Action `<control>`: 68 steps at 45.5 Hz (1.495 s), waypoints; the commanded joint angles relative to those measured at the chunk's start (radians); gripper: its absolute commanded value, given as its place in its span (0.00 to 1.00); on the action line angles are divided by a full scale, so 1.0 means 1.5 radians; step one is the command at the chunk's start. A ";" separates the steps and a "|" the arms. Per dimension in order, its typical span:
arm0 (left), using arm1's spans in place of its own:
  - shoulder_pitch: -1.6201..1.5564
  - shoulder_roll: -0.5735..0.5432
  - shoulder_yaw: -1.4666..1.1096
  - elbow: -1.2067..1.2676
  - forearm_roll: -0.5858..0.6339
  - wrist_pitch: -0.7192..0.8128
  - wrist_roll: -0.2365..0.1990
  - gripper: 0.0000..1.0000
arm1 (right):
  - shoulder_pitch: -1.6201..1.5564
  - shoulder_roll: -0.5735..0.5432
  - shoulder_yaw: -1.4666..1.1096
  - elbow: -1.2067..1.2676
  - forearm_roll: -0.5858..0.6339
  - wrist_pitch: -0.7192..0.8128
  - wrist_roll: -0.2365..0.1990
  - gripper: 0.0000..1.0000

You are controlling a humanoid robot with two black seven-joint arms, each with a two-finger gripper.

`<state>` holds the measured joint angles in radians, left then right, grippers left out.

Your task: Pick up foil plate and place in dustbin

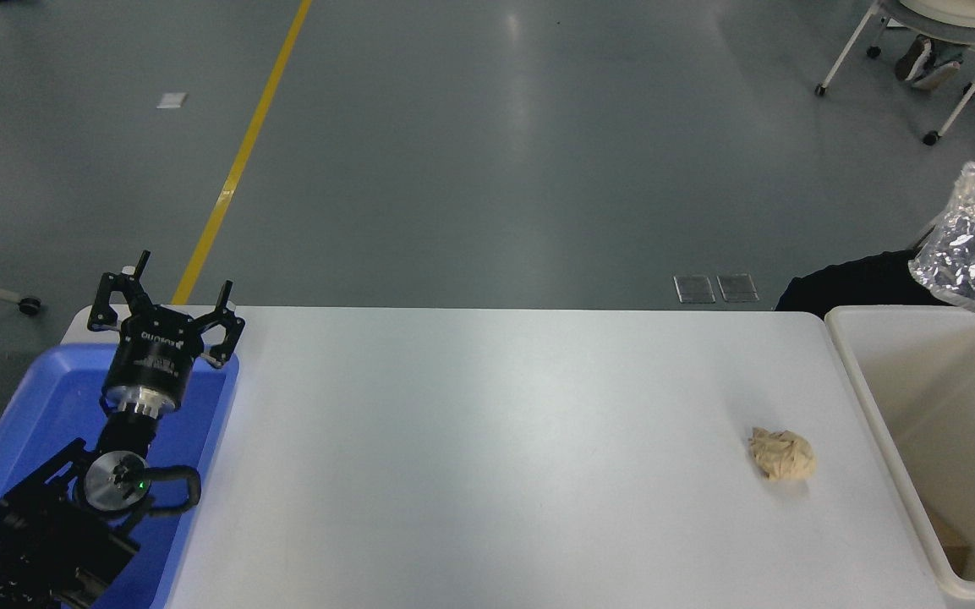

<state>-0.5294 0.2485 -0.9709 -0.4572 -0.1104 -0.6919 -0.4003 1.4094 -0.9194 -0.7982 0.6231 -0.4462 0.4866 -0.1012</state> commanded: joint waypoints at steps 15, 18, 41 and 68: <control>-0.001 0.000 0.000 0.000 0.000 0.001 0.000 1.00 | -0.429 0.197 0.227 -0.293 0.148 -0.119 -0.001 0.00; -0.001 0.000 0.000 0.000 0.000 0.001 0.000 1.00 | -0.438 0.203 0.227 -0.293 0.158 -0.121 -0.001 0.00; -0.001 0.000 0.000 0.000 0.000 0.001 0.000 1.00 | -0.437 0.208 0.227 -0.291 0.160 -0.141 -0.001 1.00; -0.002 0.000 0.002 -0.001 0.000 0.000 0.001 1.00 | -0.003 0.121 -0.013 0.107 0.095 -0.107 -0.001 1.00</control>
<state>-0.5321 0.2484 -0.9695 -0.4579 -0.1103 -0.6898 -0.4003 1.0415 -0.6745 -0.5988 0.4346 -0.2682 0.2903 -0.1028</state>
